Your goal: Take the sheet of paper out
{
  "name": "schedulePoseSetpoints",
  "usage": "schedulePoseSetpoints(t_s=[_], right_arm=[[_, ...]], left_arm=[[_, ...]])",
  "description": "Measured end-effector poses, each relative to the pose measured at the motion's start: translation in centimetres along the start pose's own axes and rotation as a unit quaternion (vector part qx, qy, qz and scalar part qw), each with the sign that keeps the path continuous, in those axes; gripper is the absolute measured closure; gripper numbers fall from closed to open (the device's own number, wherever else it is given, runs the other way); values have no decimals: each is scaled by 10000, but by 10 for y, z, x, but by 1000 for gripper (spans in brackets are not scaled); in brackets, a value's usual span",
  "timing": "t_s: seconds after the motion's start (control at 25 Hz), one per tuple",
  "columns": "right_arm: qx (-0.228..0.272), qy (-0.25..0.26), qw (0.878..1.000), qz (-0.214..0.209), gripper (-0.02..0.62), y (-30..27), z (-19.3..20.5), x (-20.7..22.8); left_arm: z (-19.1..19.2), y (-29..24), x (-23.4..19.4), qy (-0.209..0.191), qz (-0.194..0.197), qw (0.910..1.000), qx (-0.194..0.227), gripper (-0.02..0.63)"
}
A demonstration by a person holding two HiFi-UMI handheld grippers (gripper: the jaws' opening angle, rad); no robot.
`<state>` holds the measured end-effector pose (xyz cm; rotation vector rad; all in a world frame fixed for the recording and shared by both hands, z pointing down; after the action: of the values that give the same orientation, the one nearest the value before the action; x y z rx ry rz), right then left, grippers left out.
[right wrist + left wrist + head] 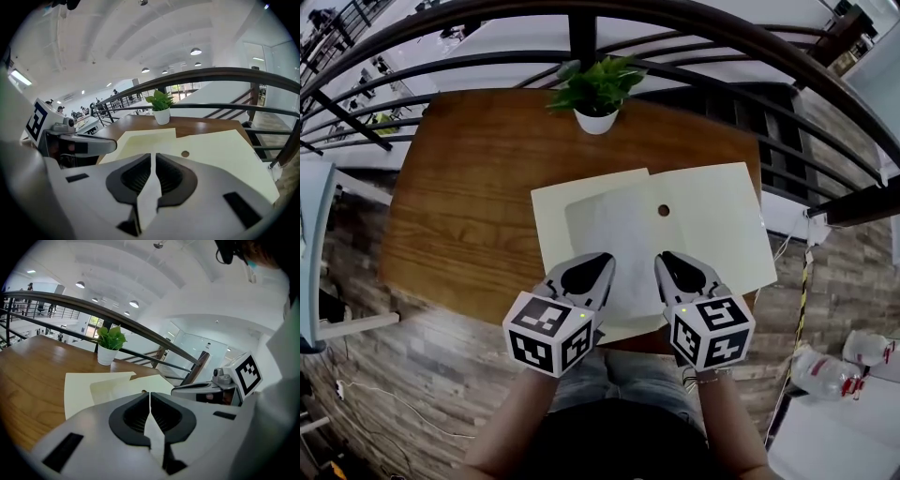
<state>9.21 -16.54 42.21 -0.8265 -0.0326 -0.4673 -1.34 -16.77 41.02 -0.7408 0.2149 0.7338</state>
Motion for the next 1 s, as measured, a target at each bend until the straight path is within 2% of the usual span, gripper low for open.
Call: schedulePoseSetpoints(t_s=[0.32, 0.52, 0.68, 0.84, 1.0], right_arm=[[-464, 115, 9987, -163, 551, -20, 12, 10], [-808, 158, 9961, -318, 520, -33, 21, 13], [-938, 127, 9951, -289, 513, -42, 24, 20], [-1183, 118, 9924, -322, 483, -52, 33, 26], [-1393, 191, 9889, -474, 476, -63, 41, 24]], left_arm=[[9, -12, -7, 113, -85, 9997, -183, 584], [14, -19, -10, 239, -120, 9993, -275, 584], [18, -25, -11, 321, -130, 9988, -351, 584], [22, -29, -12, 561, -65, 9978, -352, 584], [23, -32, -13, 487, -74, 9981, -368, 584]])
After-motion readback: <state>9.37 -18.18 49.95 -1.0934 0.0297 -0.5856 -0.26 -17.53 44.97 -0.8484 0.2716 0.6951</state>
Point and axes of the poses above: the fingertips, and each gripper's own axes: y backward along the fingers, x to its right, z out of its underside, the point moved 2 cm from there along y, backward along the fingers, and after that the axes turned 7 degrees about -x, right-handed, at the moved point
